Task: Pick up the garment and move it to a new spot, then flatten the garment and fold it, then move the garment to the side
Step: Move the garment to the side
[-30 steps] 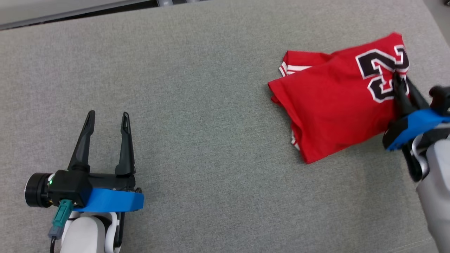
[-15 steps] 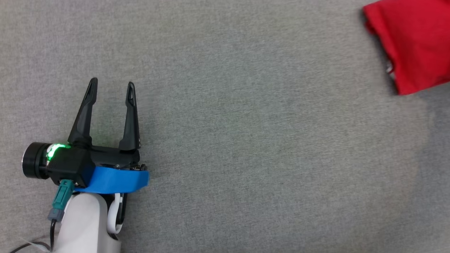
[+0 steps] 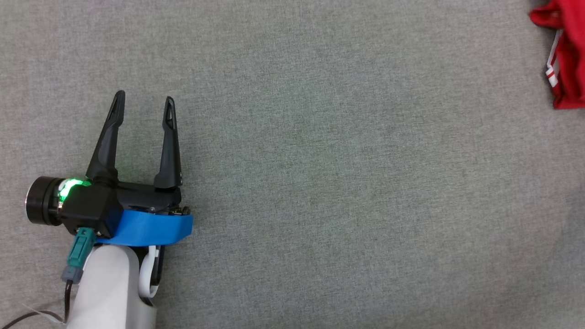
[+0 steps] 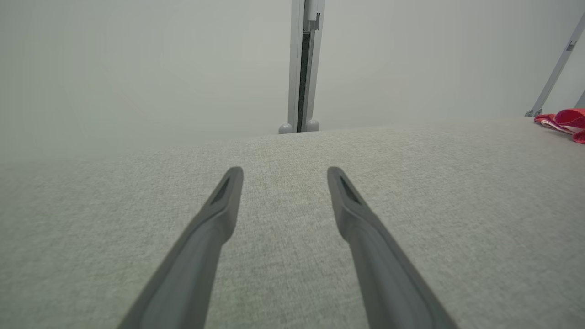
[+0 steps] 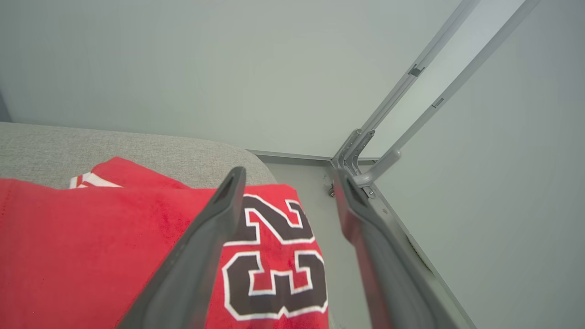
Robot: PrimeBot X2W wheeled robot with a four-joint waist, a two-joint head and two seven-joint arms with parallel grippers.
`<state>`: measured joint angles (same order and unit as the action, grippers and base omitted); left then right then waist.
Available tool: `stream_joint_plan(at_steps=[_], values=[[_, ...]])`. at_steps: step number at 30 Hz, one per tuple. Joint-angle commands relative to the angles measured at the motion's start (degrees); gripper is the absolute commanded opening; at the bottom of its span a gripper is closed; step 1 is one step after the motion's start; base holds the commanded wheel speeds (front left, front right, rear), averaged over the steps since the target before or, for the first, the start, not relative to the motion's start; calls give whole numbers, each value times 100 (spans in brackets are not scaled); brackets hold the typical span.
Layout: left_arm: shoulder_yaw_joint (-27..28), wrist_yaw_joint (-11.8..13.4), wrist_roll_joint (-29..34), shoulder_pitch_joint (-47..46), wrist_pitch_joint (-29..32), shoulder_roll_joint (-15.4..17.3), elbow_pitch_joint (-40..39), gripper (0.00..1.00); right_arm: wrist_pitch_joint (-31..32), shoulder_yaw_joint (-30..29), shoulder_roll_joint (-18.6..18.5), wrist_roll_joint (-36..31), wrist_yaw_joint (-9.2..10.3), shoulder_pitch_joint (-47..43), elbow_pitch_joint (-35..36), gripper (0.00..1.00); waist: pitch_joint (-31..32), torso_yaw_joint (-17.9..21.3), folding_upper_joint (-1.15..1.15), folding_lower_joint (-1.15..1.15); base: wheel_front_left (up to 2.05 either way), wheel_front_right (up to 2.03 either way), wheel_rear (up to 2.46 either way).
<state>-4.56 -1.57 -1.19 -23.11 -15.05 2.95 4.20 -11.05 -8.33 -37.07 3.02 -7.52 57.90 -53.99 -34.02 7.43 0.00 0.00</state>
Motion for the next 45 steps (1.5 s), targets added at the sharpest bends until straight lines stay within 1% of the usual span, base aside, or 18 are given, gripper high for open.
stream_joint_plan(at_steps=[1,6,10,11,15,16,17,24,31,36,40,45], values=[[6,20,-4,-27,-17,26,37,100,-99,-30,45,-110,6,86,-11,100,79,8,0,0,0,0,0],[15,53,-86,130,-17,22,83,100,-325,-78,252,-325,6,-16,97,100,432,-42,0,0,0,0,0],[59,84,-188,330,-17,15,133,100,-404,10,632,-442,5,-300,431,100,848,-124,0,0,0,0,0],[59,84,-188,330,-17,15,133,100,-404,10,632,-442,5,-300,431,100,848,-124,0,0,0,0,0],[153,126,-289,599,-17,13,197,100,-413,269,1101,-394,5,-682,1033,100,1260,-212,0,0,0,0,0],[195,146,-324,739,-17,11,226,100,-408,431,1343,-345,5,-974,1349,100,1444,-261,0,0,0,0,0],[226,162,-332,809,-17,10,235,100,-408,526,1460,-323,5,-1105,1482,100,1525,-282,0,0,0,0,0],[351,168,-420,1244,-17,7,348,100,-409,1114,2144,-27,5,-1996,2113,100,2061,-462,0,0,0,0,0],[337,191,-511,1549,-17,5,456,100,-409,1353,2572,260,5,-3003,2663,100,2535,-635,0,0,0,0,0],[328,220,-564,1774,-17,5,506,100,-410,1186,2907,433,5,-3812,3080,100,2802,-652,0,0,0,0,0],[354,247,-603,1966,-17,4,518,100,-409,1172,3047,456,4,-4420,3377,100,3007,-612,0,0,0,0,0],[372,272,-631,2186,-17,5,529,100,-409,1101,3137,482,4,-5041,3706,100,3241,-575,0,0,0,0,0]])
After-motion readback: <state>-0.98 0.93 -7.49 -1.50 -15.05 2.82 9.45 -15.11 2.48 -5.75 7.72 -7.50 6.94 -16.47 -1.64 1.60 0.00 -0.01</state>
